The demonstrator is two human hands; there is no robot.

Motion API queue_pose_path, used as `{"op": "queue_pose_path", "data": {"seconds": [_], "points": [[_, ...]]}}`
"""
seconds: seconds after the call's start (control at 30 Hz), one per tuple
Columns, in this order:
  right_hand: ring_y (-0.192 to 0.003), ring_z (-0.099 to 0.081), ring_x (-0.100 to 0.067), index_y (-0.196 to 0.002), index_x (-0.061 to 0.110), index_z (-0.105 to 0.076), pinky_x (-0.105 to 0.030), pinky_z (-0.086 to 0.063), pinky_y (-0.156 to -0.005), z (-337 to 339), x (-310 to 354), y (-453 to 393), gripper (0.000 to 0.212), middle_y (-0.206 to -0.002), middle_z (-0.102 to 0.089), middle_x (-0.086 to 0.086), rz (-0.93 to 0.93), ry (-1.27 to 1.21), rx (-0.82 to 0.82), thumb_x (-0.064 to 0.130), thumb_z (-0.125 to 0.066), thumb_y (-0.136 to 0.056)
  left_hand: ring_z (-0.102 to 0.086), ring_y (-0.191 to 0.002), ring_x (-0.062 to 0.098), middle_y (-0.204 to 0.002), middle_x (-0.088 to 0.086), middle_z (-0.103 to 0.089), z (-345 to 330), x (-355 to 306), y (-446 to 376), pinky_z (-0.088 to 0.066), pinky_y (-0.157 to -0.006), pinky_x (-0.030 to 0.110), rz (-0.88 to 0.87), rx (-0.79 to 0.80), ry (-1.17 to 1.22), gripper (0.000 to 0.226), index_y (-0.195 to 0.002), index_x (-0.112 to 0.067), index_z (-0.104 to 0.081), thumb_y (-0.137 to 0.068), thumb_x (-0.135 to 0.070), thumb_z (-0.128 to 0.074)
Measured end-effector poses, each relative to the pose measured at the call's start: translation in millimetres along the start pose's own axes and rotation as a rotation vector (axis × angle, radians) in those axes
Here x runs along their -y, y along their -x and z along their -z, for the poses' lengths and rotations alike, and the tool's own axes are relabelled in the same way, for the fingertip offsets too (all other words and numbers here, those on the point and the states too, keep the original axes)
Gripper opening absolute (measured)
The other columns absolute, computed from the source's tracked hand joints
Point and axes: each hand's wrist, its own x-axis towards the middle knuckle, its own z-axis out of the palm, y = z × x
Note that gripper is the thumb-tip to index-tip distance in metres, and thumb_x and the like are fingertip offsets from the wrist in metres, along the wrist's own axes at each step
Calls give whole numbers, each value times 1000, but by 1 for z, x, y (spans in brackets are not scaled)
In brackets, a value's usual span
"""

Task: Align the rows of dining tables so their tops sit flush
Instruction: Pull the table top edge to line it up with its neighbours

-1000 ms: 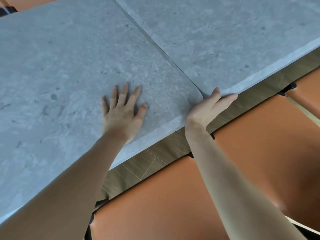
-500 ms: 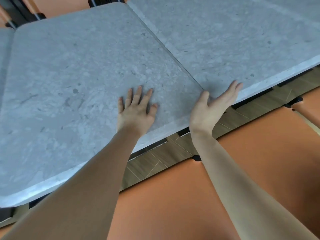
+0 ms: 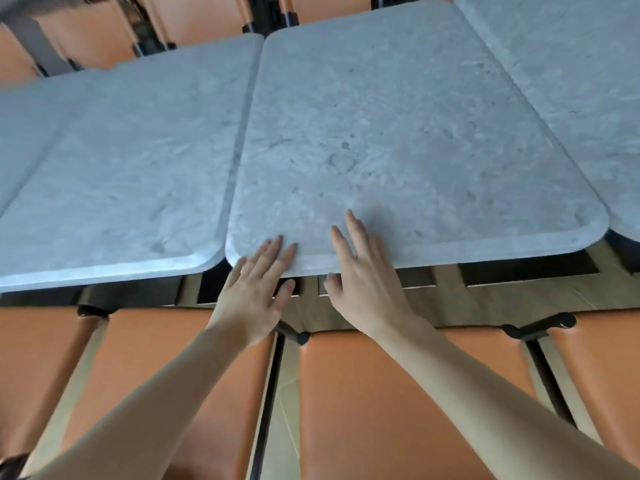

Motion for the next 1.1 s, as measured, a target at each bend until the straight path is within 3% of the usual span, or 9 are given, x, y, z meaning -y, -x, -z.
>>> {"op": "queue_pose_path", "data": {"seconds": [0.17,0.3,0.37,0.5,0.63,0.7,0.83,0.93,1.1], "points": [[-156,8,-36,-160,3,-7,-46,-6,-127,-8,67,2,84,-168,5,-21,-176,102,371,40,-51,-99,-6,-154,6,-168,-15,-7,29,13,43,-2,-126,35,114,109,125,54,-159,-39,-16,-107,-42,-29],[-155,-11,-30,-150,4,-35,-43,-18,-123,1,126,9,63,-167,-11,-17,-205,-40,420,36,-52,-99,-14,-153,7,-166,-11,-18,58,35,78,-13,-123,28,168,-35,465,50,-156,-38,-27,-107,-37,-36],[-154,-15,-25,-154,9,-31,-37,-21,-119,10,161,21,60,-168,-14,-9,-247,-225,415,31,-48,-101,-14,-151,1,-164,-15,-21,79,41,106,-12,-114,18,212,-145,675,48,-155,-39,-31,-107,-34,-37],[-150,-27,-17,-158,18,-30,-25,-26,-109,29,232,48,58,-166,-26,1,-400,-620,260,31,-45,-104,-23,-137,-10,-158,-20,-30,129,58,172,-16,-108,16,303,-250,1008,45,-151,-41,-38,-107,-33,-39],[-131,-49,-9,-151,18,-45,-8,-35,-87,50,296,75,48,-152,-48,2,-420,-747,143,26,-47,-104,-29,-134,-8,-153,-20,-37,175,89,235,-20,-106,20,300,-272,1142,43,-149,-44,-40,-106,-41,-40],[-122,-57,-15,-144,15,-52,-7,-44,-72,61,325,89,41,-144,-56,-5,-424,-787,106,21,-48,-104,-33,-137,-5,-150,-20,-41,193,106,267,-22,-106,21,292,-286,1175,41,-147,-43,-43,-106,-42,-40],[-116,-58,-9,-148,19,-49,-11,-46,-82,78,378,113,44,-139,-58,-1,-406,-829,91,23,-48,-104,-35,-143,2,-145,-25,-44,218,134,330,-23,-118,30,311,-305,1215,40,-140,-50,-47,-101,-51,-43],[-133,-50,-9,-148,28,-48,-24,-38,-99,82,408,122,46,-146,-54,7,-392,-811,84,33,-47,-102,-40,-140,3,-142,-24,-47,230,149,365,-24,-123,38,340,-349,1294,37,-138,-47,-48,-101,-51,-42],[-140,-44,-8,-149,27,-47,-25,-33,-107,80,448,124,48,-153,-48,9,-367,-843,88,32,-47,-101,-34,-144,4,-152,-21,-43,241,173,399,-21,-124,41,389,-375,1274,54,-139,-50,-48,-87,-62,-44]]}}
